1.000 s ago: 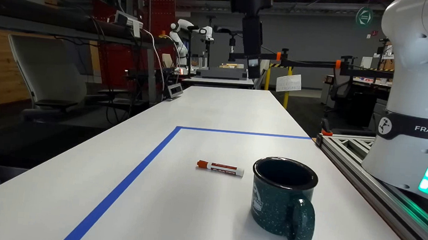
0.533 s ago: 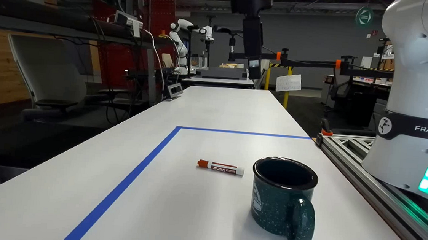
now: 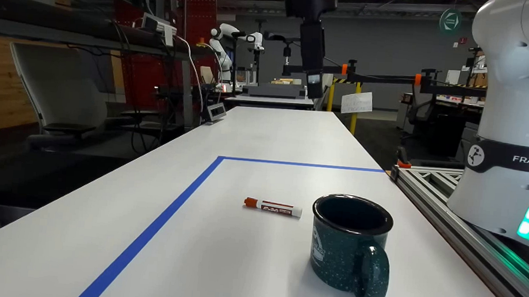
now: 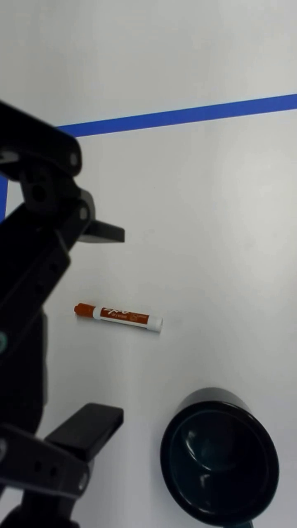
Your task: Remove the marker from the cup
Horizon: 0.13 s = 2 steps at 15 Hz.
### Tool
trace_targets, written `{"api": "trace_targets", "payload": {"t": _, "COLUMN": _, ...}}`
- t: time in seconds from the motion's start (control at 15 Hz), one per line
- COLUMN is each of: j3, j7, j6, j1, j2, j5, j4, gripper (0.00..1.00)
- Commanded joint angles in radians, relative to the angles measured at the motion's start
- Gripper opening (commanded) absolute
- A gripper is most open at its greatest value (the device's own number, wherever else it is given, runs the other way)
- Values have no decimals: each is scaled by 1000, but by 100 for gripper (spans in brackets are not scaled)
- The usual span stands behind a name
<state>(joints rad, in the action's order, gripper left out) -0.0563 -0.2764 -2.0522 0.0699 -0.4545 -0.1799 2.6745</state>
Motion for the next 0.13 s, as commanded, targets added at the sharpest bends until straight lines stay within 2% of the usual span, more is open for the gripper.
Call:
{"api": "trace_targets", "payload": {"t": 0.0, "j3": -22, "j7": 9, "j6": 0, "j1": -22, "j2": -1, "j5": 11, "j4": -1, "gripper": 100}}
{"api": "trace_targets", "payload": {"t": 0.07, "j3": -22, "j7": 9, "j6": 0, "j1": -22, "j2": -1, "j5": 11, "j4": -1, "gripper": 100}}
